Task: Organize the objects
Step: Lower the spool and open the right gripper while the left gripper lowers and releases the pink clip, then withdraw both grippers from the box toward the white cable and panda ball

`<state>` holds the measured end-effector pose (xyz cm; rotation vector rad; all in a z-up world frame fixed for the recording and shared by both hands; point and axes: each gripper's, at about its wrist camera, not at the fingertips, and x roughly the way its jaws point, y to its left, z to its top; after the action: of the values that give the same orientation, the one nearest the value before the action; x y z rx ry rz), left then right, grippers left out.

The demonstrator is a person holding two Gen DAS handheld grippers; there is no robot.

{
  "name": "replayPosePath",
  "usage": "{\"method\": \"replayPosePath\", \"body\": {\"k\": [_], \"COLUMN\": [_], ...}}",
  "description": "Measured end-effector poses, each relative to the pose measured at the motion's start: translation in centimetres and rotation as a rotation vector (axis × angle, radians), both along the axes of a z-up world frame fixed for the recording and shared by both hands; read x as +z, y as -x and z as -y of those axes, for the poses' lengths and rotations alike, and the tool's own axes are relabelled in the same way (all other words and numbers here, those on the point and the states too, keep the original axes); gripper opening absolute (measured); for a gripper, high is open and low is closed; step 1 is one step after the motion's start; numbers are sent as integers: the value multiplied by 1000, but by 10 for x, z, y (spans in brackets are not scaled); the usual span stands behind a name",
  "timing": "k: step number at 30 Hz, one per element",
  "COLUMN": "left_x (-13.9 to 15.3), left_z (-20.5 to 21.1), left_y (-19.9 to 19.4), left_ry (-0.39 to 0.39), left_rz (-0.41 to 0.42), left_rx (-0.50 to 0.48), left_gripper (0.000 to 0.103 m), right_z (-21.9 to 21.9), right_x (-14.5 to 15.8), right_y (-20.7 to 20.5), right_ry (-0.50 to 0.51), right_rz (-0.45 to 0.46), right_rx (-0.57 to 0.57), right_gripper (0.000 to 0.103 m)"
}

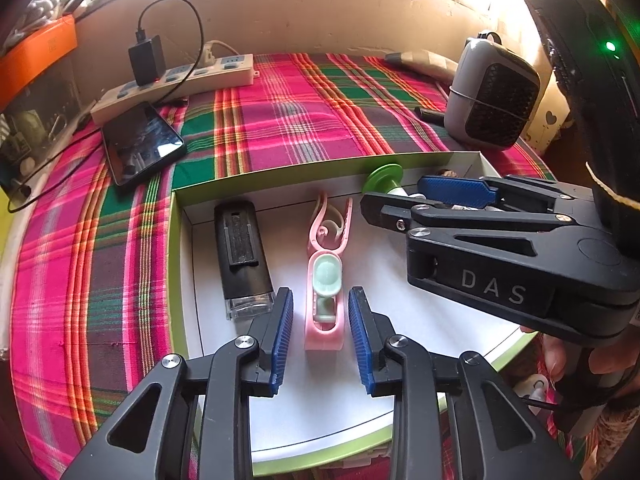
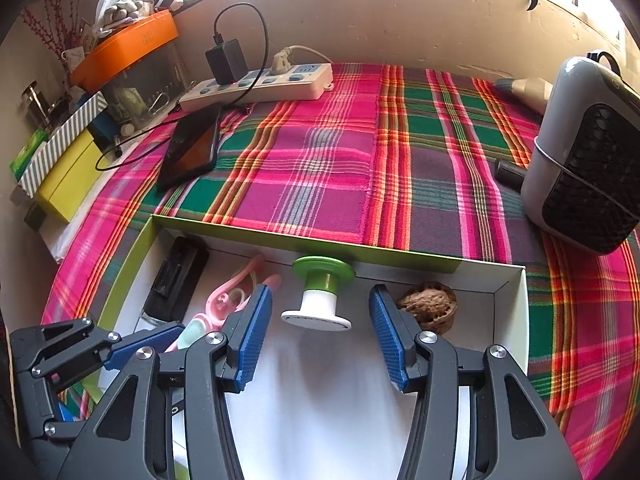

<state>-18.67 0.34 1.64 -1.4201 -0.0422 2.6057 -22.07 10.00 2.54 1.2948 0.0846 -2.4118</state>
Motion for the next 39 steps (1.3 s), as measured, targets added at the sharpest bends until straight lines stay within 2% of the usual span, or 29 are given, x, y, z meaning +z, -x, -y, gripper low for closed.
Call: {"method": "replayPosePath", "body": {"k": [3,24,29,39], "left_x": [3,27,32,25], "left_z": [3,18,19,19], "left_y": [-4,-59,-78,-106], "left_ry": [-2,-52,-67,-95], "left_rz": [-4,-70,-100,-107], "left_rx": [11,37,21,-27], "left_gripper": [30,30,30,30], "right_z": [1,-17,-24,-48], "right_x": [6,35,38,31], "right_y": [-8,-63,-80,-123], "right_ry": [-2,63,66,70], "right_rz": [-33,-100,-120,-152], "right_rx": [9,-33,-42,-71], "right_gripper": [52,52,52,52]}}
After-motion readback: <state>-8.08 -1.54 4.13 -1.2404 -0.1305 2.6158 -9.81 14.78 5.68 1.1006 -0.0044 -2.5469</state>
